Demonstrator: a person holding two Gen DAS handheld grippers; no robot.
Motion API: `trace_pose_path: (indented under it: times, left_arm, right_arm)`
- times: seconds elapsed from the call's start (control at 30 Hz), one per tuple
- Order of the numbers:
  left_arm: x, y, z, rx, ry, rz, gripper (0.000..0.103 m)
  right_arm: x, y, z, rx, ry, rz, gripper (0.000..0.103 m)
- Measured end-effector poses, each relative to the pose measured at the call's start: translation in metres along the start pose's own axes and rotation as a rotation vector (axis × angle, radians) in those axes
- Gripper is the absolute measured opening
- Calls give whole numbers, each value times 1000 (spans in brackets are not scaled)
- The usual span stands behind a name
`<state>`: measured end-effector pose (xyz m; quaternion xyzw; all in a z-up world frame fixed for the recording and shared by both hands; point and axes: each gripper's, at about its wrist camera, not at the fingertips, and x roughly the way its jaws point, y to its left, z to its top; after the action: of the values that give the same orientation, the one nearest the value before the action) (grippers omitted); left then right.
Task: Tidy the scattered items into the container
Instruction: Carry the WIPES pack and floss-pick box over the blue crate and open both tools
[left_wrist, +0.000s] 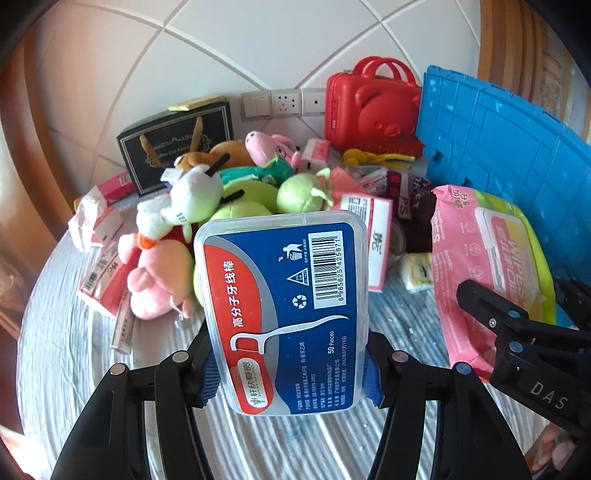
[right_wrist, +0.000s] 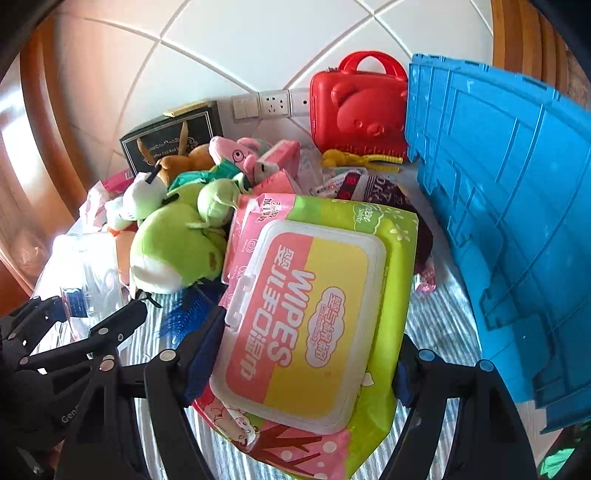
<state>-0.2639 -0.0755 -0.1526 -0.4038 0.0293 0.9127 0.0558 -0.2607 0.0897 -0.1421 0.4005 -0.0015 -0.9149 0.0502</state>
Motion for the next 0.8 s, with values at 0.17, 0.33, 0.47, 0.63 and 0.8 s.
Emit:
trace_pose_path:
  times: [0.17,0.33,0.47,0.63,0.8]
  left_arm:
    - [-35,0,20,12,-87,-21,59]
    - [-68,-10,39,29,-166,-58,59]
    - [-92,-35,56,40,-237,-79,59]
    - [-118,-92,85,48,-331,-94,59]
    - [-141,-180,118,23,-399,-127,59]
  right_arm:
    - [-39,10,22,-19,-89,-9,75]
    - [-84,3,47,-9,-179,-31,74]
    - [-122,-17,68,-16,-262,-53,74]
    - [-173,-67,96,-25,-382,-61,74]
    - [-215,-151,111,-38,-454,-83,74]
